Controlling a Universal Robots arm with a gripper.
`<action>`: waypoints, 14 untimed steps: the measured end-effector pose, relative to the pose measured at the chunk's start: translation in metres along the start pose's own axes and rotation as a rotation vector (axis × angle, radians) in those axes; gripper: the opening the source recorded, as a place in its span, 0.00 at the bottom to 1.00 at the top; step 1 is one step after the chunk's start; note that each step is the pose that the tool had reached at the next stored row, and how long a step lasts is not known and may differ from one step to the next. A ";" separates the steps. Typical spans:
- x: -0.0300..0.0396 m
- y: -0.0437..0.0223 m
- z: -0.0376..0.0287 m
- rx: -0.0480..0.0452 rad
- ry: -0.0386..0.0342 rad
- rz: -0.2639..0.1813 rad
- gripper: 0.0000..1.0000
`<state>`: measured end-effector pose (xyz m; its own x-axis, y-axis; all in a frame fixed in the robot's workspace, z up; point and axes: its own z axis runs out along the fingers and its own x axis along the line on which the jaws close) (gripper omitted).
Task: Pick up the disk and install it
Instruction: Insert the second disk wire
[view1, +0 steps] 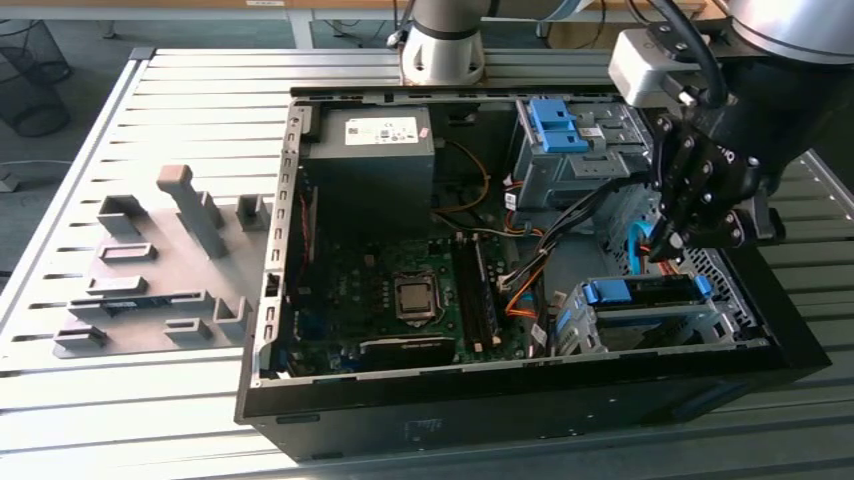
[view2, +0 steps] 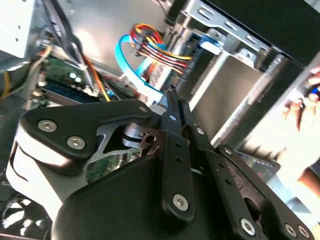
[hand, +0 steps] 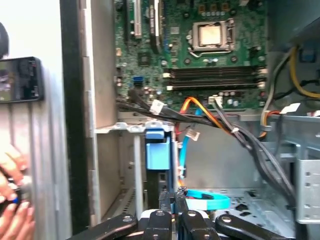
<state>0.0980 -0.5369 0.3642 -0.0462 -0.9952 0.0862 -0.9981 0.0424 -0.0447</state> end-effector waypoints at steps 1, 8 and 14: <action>0.0000 0.0000 0.0009 0.0000 0.0040 0.001 0.15; -0.0006 -0.0011 0.0078 -0.0025 -0.0148 0.008 0.15; -0.0006 -0.0011 0.0101 -0.0053 -0.0109 0.037 0.15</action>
<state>0.0996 -0.5373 0.3542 -0.0831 -0.9938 0.0738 -0.9959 0.0801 -0.0424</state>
